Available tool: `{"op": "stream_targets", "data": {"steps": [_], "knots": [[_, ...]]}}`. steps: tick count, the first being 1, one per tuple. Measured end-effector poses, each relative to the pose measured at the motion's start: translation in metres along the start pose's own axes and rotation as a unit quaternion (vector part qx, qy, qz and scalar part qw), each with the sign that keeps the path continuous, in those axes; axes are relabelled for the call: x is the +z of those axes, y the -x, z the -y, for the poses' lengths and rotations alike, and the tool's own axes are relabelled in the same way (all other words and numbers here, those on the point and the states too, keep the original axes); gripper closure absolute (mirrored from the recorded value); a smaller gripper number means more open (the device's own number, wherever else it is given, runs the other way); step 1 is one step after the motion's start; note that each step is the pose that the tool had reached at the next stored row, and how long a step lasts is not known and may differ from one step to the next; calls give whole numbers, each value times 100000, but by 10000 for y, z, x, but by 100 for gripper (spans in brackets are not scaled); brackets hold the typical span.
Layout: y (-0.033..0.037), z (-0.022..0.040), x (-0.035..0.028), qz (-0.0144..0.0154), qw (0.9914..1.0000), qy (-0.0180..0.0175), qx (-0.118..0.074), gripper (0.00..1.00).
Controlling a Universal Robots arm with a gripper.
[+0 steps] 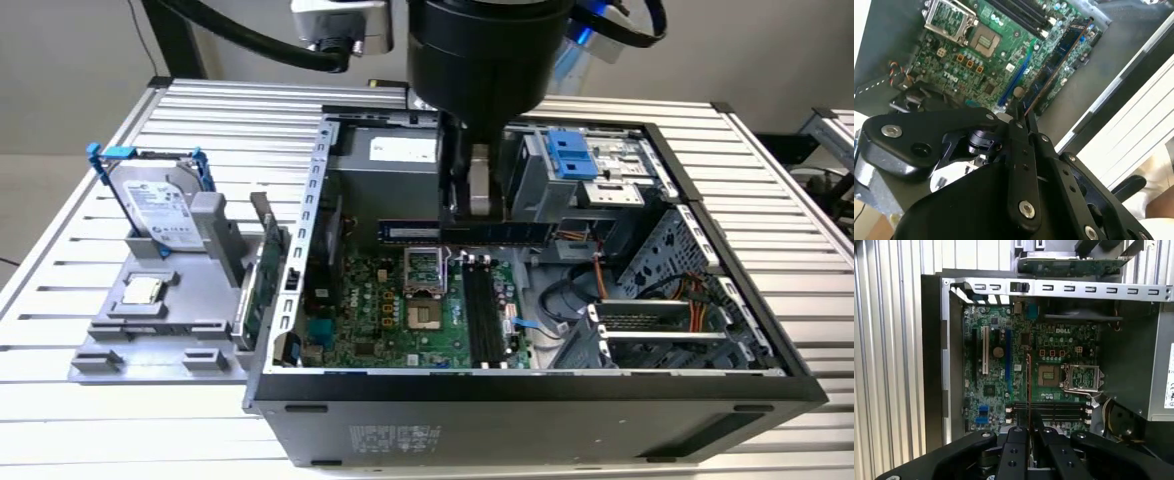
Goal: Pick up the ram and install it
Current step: 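Pick up the ram and move it above insertion slot, then insert the ram into the slot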
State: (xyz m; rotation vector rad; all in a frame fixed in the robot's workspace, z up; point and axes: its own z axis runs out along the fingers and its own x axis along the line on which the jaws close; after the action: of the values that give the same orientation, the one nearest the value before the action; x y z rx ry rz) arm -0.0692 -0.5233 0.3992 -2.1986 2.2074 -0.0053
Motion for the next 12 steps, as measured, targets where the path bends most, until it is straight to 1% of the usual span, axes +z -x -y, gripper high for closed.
{"op": "stream_targets", "data": {"steps": [10, 11, 12], "knots": [[1, 454, 28, 12, 100000, -13, 8, 100], [1, 477, 30, 6, 100000, -12, 87, 100], [1, 486, 30, -3, 99999, -16, 390, 100]]}}
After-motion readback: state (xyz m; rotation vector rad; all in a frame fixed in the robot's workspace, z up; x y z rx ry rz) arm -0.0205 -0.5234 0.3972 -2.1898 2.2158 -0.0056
